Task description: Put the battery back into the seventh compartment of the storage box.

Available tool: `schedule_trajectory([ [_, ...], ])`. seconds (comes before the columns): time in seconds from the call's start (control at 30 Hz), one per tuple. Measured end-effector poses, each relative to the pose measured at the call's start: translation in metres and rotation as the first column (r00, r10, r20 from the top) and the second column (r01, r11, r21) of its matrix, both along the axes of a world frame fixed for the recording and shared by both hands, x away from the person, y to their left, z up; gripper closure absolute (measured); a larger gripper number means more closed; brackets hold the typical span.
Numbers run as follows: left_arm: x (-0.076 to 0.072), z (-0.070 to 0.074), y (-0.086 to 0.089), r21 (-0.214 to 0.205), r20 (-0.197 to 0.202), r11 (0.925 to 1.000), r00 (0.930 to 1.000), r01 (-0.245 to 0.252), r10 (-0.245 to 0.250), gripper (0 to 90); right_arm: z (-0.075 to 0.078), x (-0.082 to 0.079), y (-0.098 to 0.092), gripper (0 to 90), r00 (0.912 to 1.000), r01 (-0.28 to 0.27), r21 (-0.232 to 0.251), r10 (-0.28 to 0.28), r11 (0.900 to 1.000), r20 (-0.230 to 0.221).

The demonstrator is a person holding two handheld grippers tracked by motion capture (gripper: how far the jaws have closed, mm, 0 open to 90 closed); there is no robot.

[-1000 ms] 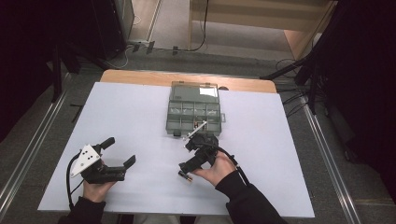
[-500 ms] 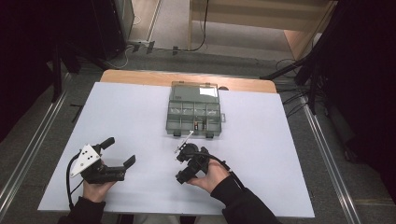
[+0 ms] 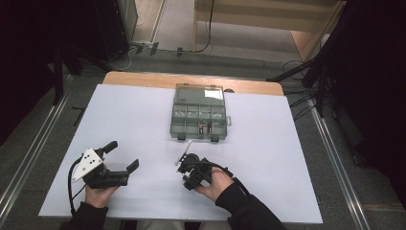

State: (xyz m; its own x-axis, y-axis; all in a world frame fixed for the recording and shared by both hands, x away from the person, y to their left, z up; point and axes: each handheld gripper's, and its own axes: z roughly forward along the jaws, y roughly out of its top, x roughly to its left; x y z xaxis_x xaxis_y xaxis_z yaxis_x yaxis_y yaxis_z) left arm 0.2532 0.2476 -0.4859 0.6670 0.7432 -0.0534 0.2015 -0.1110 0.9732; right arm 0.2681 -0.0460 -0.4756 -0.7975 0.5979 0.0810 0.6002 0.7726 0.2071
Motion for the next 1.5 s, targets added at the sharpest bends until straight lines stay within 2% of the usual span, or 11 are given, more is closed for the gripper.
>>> schedule_trajectory([
  [0.03, 0.000, 0.000, 0.000, 0.000, 0.000, 1.0000, 1.0000, 0.000, 0.000, 0.0, 0.000, 0.000, 0.000, 64.4, 1.0000, 0.000, 0.000, 0.000, 1.0000, 0.000],
  [0.07, 0.000, 0.000, 0.000, 0.001, 0.000, 1.0000, 1.0000, 0.000, 0.000, 0.0, 0.000, 0.000, 0.000, 72.5, 1.0000, 0.001, -0.004, -0.001, 1.0000, 0.001],
  [0.13, 0.000, 0.000, 0.000, 0.002, 0.001, 1.0000, 1.0000, 0.001, -0.001, 0.0, 0.000, 0.001, 0.000, 76.7, 1.0000, 0.000, -0.013, 0.000, 0.9999, 0.003],
  [0.4, 0.000, 0.000, 0.000, 0.001, 0.002, 1.0000, 1.0000, 0.001, -0.001, 0.0, 0.002, 0.002, 0.002, 77.4, 0.9998, -0.007, -0.017, 0.007, 0.9998, -0.017],
  [0.53, 0.000, 0.000, 0.000, -0.003, 0.002, 1.0000, 1.0000, 0.000, 0.000, 0.0, 0.010, 0.005, -0.001, 77.3, 0.9997, 0.014, 0.029, -0.013, 0.9995, -0.019],
  [0.57, 0.000, 0.000, 0.000, -0.003, 0.002, 1.0000, 1.0000, 0.000, 0.000, 0.0, 0.018, 0.007, -0.003, 77.4, 0.9998, 0.018, 0.064, -0.017, 0.9978, -0.015],
  [0.7, 0.000, 0.000, 0.000, -0.001, 0.003, 1.0000, 1.0000, 0.000, 0.000, 0.0, 0.031, 0.011, -0.005, 77.3, 0.9995, 0.032, 0.110, -0.032, 0.9934, 0.003],
  [1.0, 0.000, 0.000, 0.000, 0.000, 0.003, 1.0000, 1.0000, 0.002, -0.002, 0.0, 0.044, 0.025, -0.010, 77.4, 0.9974, 0.068, 0.162, -0.071, 0.9845, 0.014],
  [1.23, 0.000, 0.000, 0.000, -0.005, 0.002, 1.0000, 1.0000, 0.001, -0.001, 0.0, 0.047, 0.047, -0.023, 77.3, 0.9851, 0.165, 0.245, -0.172, 0.9554, 0.007],
  [1.4, 0.000, 0.000, 0.000, -0.006, 0.002, 1.0000, 1.0000, 0.002, -0.002, 0.0, 0.047, 0.053, -0.032, 77.4, 0.9752, 0.212, 0.254, -0.221, 0.9436, 0.008],
  [1.5, 0.000, 0.000, 0.000, -0.011, 0.003, 0.9999, 1.0000, 0.001, -0.001, 0.0, 0.049, 0.059, -0.041, 77.4, 0.9663, 0.247, 0.288, -0.258, 0.9252, 0.000],
])
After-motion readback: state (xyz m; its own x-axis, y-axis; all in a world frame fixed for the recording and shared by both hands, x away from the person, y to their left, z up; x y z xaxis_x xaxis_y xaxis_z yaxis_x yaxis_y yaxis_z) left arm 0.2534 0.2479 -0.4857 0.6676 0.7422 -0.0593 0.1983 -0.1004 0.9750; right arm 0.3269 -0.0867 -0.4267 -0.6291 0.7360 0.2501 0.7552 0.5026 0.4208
